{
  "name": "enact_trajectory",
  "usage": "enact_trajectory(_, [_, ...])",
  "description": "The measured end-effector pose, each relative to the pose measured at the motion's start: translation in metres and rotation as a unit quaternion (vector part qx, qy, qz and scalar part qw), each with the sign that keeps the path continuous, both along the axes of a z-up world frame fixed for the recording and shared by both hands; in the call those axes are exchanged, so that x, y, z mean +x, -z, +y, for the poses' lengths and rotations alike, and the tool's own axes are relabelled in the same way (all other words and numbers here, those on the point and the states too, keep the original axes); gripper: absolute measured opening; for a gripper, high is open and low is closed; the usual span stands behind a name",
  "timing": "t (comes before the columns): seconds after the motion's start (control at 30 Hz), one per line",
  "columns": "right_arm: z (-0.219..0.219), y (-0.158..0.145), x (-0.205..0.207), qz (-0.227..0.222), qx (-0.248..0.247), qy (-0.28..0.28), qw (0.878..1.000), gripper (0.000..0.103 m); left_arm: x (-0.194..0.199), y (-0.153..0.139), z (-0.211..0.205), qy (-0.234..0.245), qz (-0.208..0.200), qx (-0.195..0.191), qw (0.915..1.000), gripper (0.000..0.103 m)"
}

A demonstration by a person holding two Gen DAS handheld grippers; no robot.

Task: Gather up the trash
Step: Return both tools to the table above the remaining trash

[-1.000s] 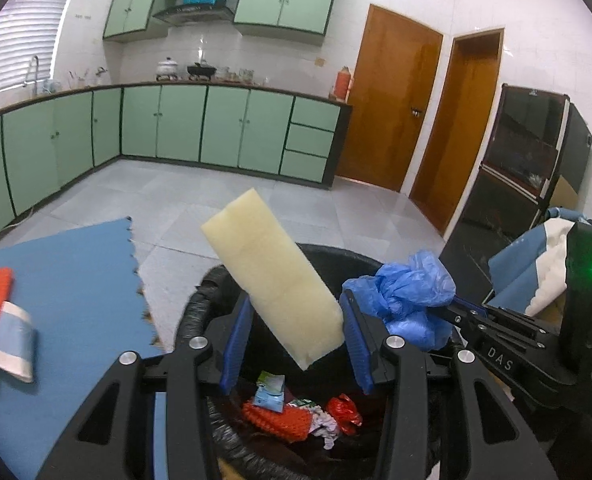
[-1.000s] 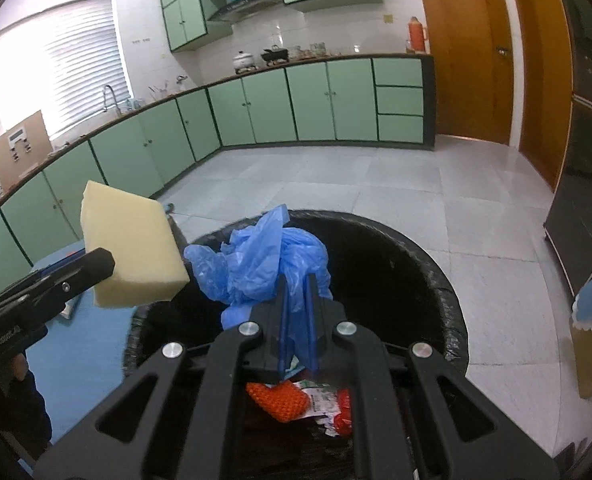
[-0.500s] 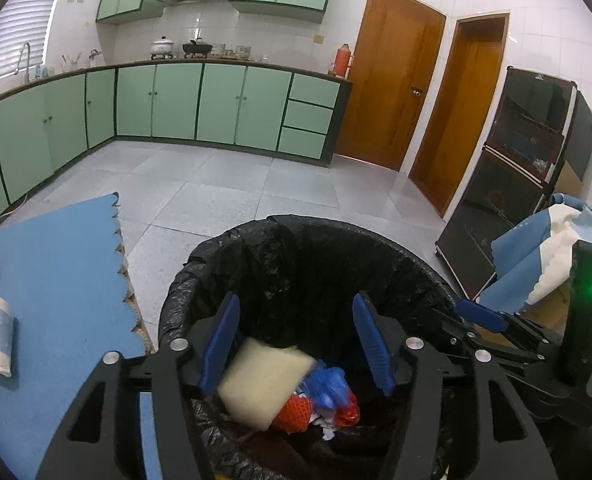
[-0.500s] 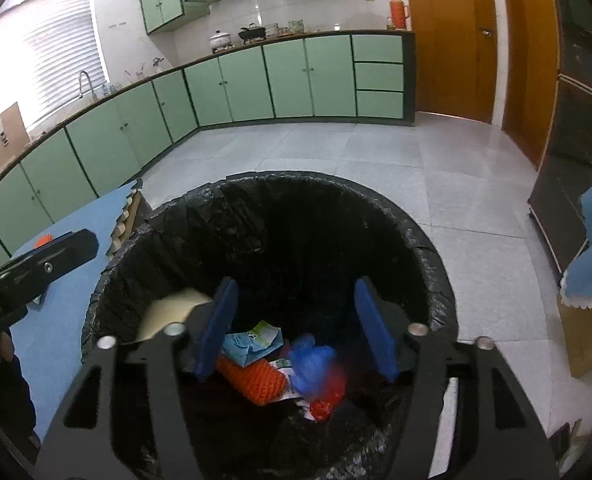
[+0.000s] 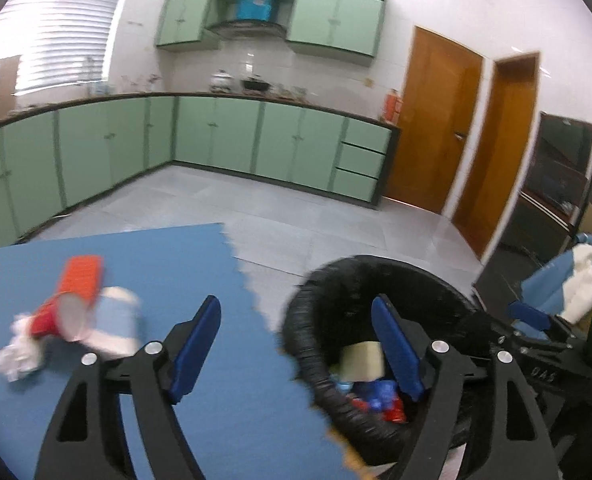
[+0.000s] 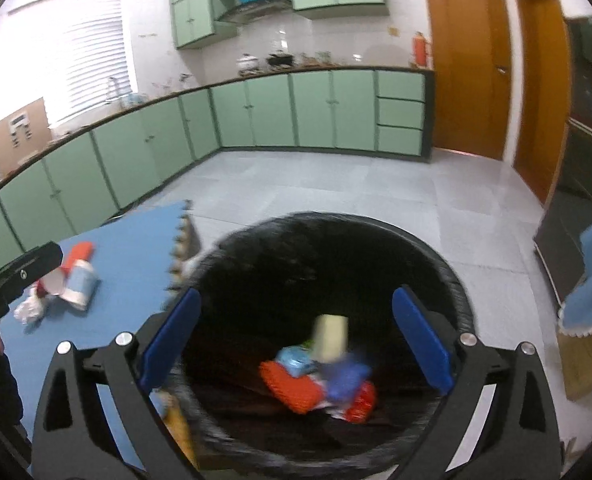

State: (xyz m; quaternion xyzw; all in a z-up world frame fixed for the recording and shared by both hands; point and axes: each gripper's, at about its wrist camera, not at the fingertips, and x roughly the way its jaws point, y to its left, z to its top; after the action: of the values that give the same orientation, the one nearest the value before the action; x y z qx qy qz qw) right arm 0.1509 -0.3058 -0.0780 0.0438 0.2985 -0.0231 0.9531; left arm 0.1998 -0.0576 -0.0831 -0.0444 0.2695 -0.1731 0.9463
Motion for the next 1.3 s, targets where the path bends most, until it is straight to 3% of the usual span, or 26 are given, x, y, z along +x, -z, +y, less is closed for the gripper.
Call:
enact_trajectory(0.33, [0.120, -0.002, 0.018, -0.004, 0.013, -0.109, 0.994, 0.094, -0.042, 0.004, 0.130, -0.127, 0.005, 0.031, 0.9914, 0.078])
enact_trajectory(0.63, [0.205, 0.017, 0.035, 0.012, 0.000, -0.177, 0.984, 0.094, -0.056, 0.024, 0.206, -0.206, 0.019, 0.036, 0.9777, 0.078])
enact_trajectory(0.9, [0.239, 0.046, 0.063, 0.039, -0.013, -0.186, 0.982, 0.094, -0.043, 0.052, 0.242, -0.232, 0.042, 0.041, 0.9708, 0.078])
enact_trajectory(1.3, [0.261, 0.068, 0.086, 0.057, -0.030, -0.189, 0.980, 0.094, -0.003, 0.083, 0.249, -0.227, 0.081, 0.037, 0.9697, 0.078])
